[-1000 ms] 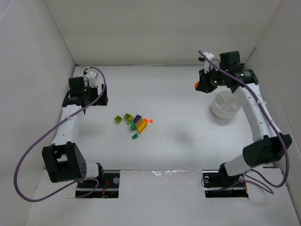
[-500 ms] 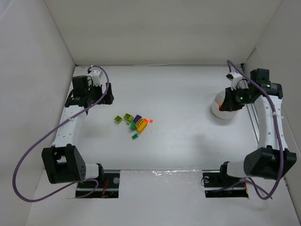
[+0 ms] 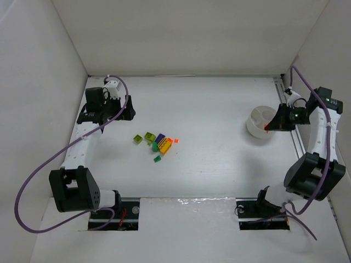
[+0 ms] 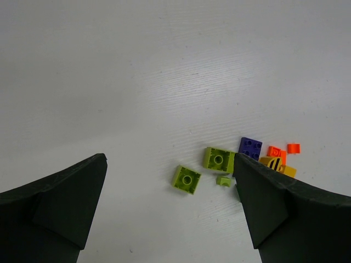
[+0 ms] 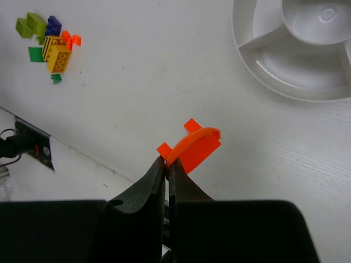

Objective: Sort the legos into containers by color

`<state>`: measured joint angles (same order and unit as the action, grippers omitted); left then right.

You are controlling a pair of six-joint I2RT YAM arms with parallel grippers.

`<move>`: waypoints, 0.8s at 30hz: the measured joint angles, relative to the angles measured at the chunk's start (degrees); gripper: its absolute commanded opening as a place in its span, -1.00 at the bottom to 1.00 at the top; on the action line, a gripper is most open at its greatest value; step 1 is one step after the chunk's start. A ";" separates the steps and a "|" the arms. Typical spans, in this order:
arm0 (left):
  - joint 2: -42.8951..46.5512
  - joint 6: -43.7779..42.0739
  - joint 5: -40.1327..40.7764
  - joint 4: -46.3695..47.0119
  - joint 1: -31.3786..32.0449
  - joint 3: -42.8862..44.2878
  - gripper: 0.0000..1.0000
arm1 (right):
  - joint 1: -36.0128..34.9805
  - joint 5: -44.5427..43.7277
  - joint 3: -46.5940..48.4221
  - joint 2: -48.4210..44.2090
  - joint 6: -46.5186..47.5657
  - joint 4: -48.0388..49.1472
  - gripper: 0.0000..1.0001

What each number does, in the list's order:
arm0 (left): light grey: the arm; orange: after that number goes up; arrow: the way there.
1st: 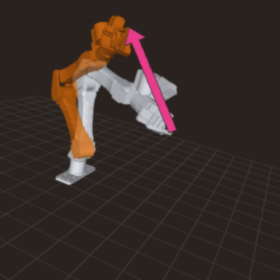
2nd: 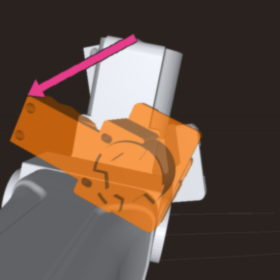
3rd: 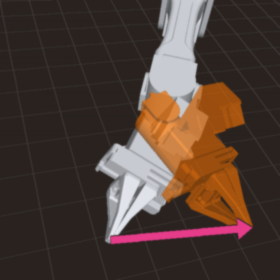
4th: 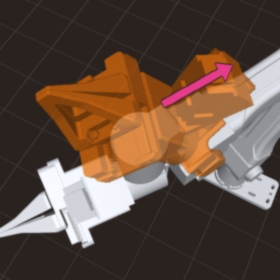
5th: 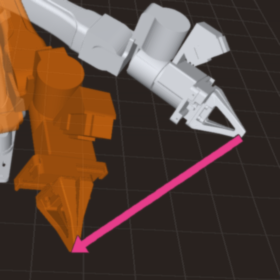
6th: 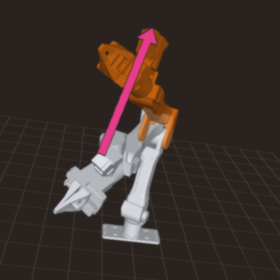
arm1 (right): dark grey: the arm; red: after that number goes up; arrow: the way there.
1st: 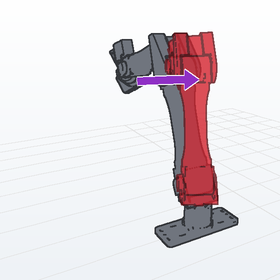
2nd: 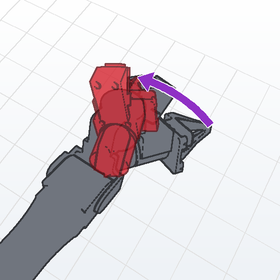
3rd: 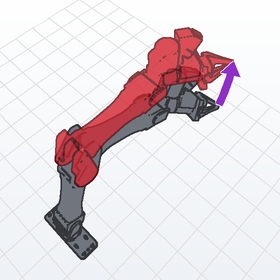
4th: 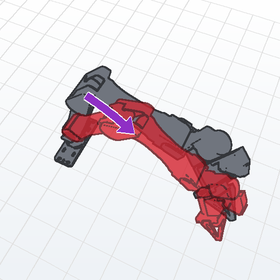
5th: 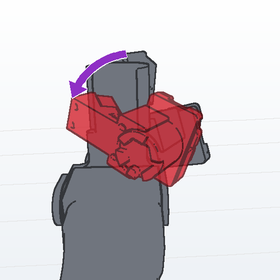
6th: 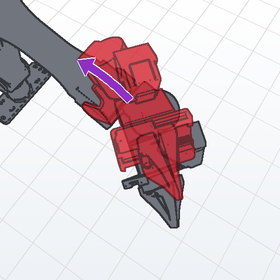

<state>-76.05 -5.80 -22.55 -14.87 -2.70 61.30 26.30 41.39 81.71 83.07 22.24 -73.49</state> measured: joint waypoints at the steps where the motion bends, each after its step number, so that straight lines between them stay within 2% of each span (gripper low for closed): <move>1: 0.00 0.04 -0.24 0.11 0.13 0.00 1.00 | 0.15 0.52 0.20 1.03 0.02 -0.07 -1.00; 4: 0.02 -0.15 -1.75 0.55 0.92 -0.15 1.00 | 0.42 1.51 2.62 5.33 1.55 -1.16 -1.00; 8: 0.04 -0.76 -4.26 0.66 1.42 -0.55 1.00 | 2.23 2.05 10.36 12.46 5.03 -2.62 -1.00; 15: 0.04 -1.09 -5.81 1.79 1.46 -1.73 1.00 | 5.64 -1.07 20.41 19.43 7.89 -2.80 -1.00; 24: -0.11 -1.22 -5.99 2.32 1.46 -1.70 1.00 | 5.88 -2.32 22.95 23.45 9.05 -3.21 -1.00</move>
<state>-76.16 -7.03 -28.53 -12.56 -1.23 59.59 32.18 39.07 104.66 106.52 31.29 -76.71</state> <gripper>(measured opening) 0.997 0.075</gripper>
